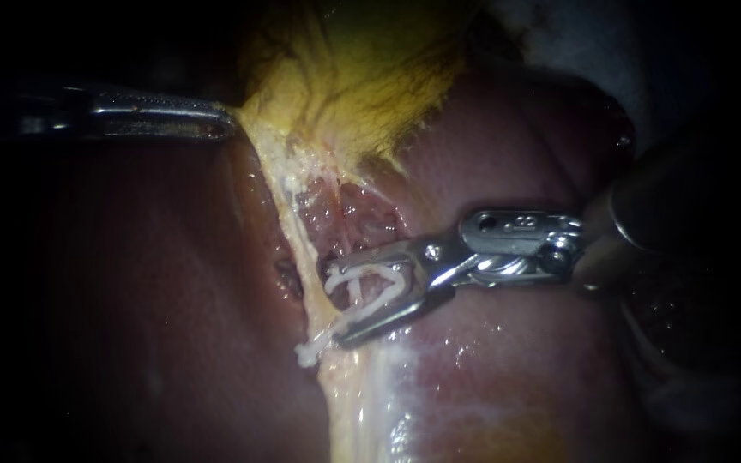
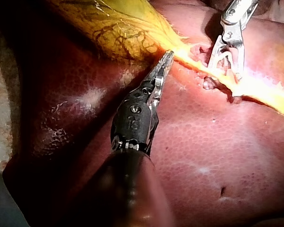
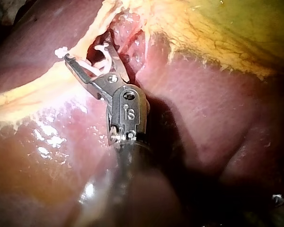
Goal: Clipping second clip left tube
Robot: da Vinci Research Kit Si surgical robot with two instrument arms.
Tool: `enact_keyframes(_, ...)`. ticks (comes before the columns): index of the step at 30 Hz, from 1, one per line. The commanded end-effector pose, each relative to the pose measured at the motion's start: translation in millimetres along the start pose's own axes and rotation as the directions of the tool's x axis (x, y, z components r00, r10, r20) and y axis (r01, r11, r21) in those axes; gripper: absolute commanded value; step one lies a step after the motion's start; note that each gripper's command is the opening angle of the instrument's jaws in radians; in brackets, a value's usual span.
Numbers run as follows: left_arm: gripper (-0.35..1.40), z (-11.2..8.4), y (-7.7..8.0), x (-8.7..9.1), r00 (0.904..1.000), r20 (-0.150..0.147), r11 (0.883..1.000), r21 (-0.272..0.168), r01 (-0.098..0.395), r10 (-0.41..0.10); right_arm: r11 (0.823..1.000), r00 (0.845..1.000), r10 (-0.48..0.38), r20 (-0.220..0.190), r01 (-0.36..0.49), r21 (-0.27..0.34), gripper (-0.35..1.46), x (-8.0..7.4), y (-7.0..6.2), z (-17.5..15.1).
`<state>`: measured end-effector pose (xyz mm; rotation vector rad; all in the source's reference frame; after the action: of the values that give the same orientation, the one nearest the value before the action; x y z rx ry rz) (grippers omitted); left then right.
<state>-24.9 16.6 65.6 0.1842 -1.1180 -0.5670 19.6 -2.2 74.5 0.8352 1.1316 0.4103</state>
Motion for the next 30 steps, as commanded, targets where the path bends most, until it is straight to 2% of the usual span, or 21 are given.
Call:
enact_keyframes(1,-0.35,0.0,0.0,0.0,1.0,0.0,1.0,0.0,0.0,0.0,1.0,1.0,0.004,-0.008,-0.004,-0.002,0.58,0.1,0.0,0.3)
enact_keyframes(4,-0.35,0.0,0.0,0.0,1.0,0.0,1.0,0.0,0.0,0.0,1.0,0.999,0.018,-0.031,-0.017,0.016,0.58,0.5,0.1,1.3)
enact_keyframes(9,-0.35,0.0,0.0,0.0,1.0,0.0,1.0,0.0,0.0,0.0,0.997,0.998,0.038,-0.041,-0.036,0.066,0.58,0.9,-0.4,2.2)
enact_keyframes(15,-0.35,0.0,0.0,0.0,1.0,0.0,1.0,0.0,0.0,0.0,0.989,0.997,0.044,-0.06,-0.035,0.145,0.58,1.2,-2.1,2.8)
enact_keyframes(21,-0.35,0.0,0.0,0.0,1.0,0.0,1.0,0.0,0.0,0.0,0.98,0.998,0.049,-0.047,-0.039,0.198,0.54,1.3,-4.1,3.4)
enact_keyframes(24,-0.35,0.0,0.0,0.0,1.0,0.0,1.0,0.0,0.0,0.0,0.977,0.998,0.046,-0.042,-0.036,0.21,0.51,1.4,-4.4,3.5)
enact_keyframes(27,-0.35,0.0,0.0,0.0,1.0,0.0,1.0,0.0,0.0,0.0,0.974,0.999,0.041,-0.036,-0.032,0.223,0.37,1.5,-4.3,3.3)
enact_keyframes(30,-0.35,0.0,0.0,0.0,1.0,0.0,1.0,0.0,0.0,0.0,0.978,0.998,0.044,-0.046,-0.033,0.204,0.09,1.4,-4.3,3.2)
